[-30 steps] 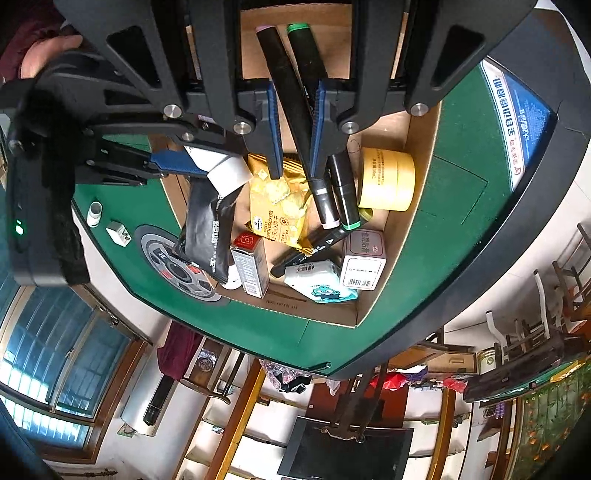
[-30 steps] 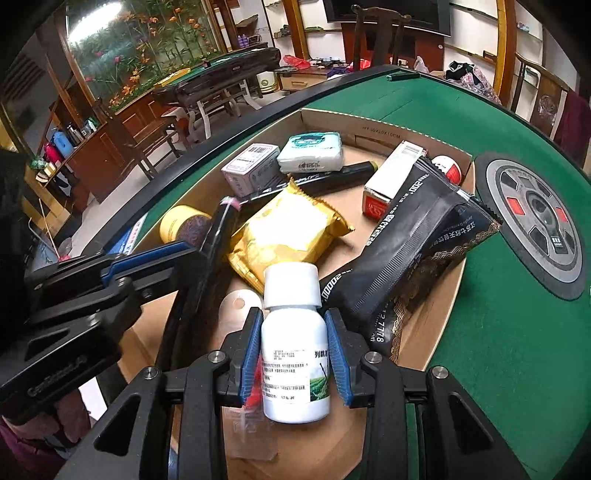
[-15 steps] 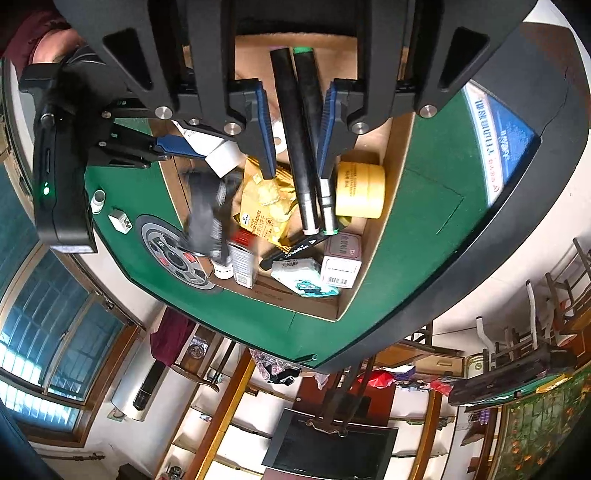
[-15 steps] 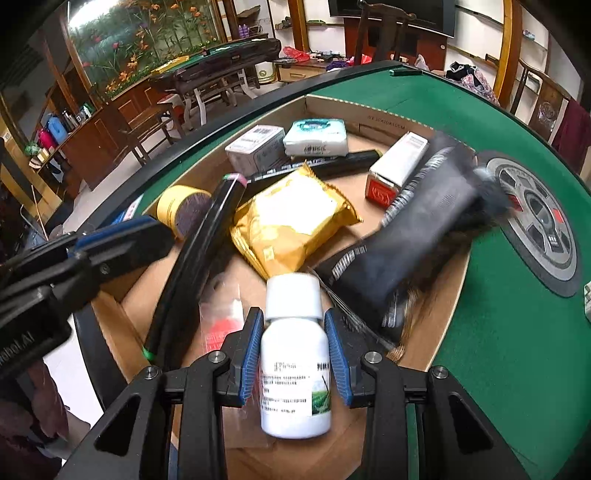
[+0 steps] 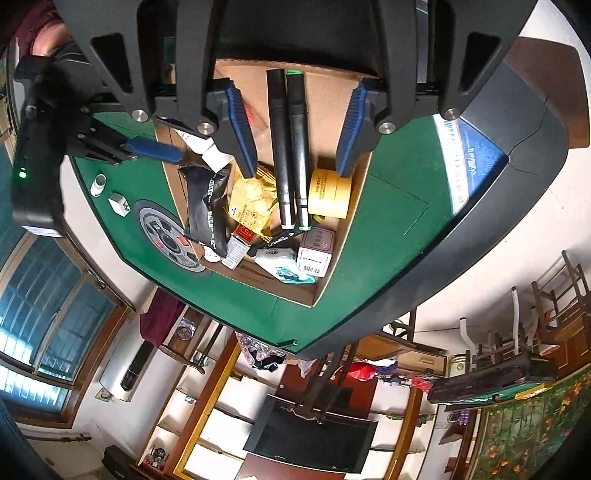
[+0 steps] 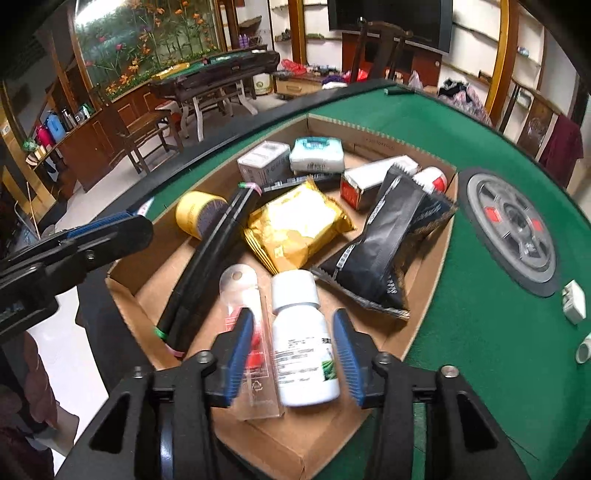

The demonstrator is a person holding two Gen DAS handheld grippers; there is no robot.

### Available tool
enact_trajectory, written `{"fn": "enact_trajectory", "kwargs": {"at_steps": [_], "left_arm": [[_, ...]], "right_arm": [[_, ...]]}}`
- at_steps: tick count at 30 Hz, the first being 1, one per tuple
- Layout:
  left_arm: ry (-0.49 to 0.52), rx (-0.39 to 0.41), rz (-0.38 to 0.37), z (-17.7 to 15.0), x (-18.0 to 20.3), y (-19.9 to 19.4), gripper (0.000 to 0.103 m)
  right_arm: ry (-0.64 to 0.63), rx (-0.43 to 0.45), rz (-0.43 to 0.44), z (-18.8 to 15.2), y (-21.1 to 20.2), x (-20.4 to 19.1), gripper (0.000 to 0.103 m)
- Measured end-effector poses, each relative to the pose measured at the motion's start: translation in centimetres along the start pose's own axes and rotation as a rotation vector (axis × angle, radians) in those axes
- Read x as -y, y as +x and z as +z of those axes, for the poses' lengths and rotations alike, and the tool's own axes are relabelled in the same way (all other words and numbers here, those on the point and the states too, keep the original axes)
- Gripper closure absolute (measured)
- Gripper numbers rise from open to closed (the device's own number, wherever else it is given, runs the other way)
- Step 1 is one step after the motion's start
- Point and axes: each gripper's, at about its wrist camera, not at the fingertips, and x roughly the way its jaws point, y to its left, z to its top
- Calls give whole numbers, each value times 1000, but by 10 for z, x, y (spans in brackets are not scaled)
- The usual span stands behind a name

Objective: Organize objects
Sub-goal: 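Open the right gripper and withdraw from the tray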

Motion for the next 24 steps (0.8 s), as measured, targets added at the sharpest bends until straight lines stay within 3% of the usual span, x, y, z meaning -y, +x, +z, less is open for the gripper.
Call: {"fn": "enact_trajectory", "kwargs": {"at_steps": [4,9,24], "left_arm": [[0,7,10,-1,3,-6,51],[11,10,13,-1,15,-9,44],[128,-22,6,4,89,6,38]], "right_arm": [[-28,48,-47,-3,-16,-3,33],[-25,89,-92,-3,-32,4,26],[121,169,-228,-27,-71,90,21]]}}
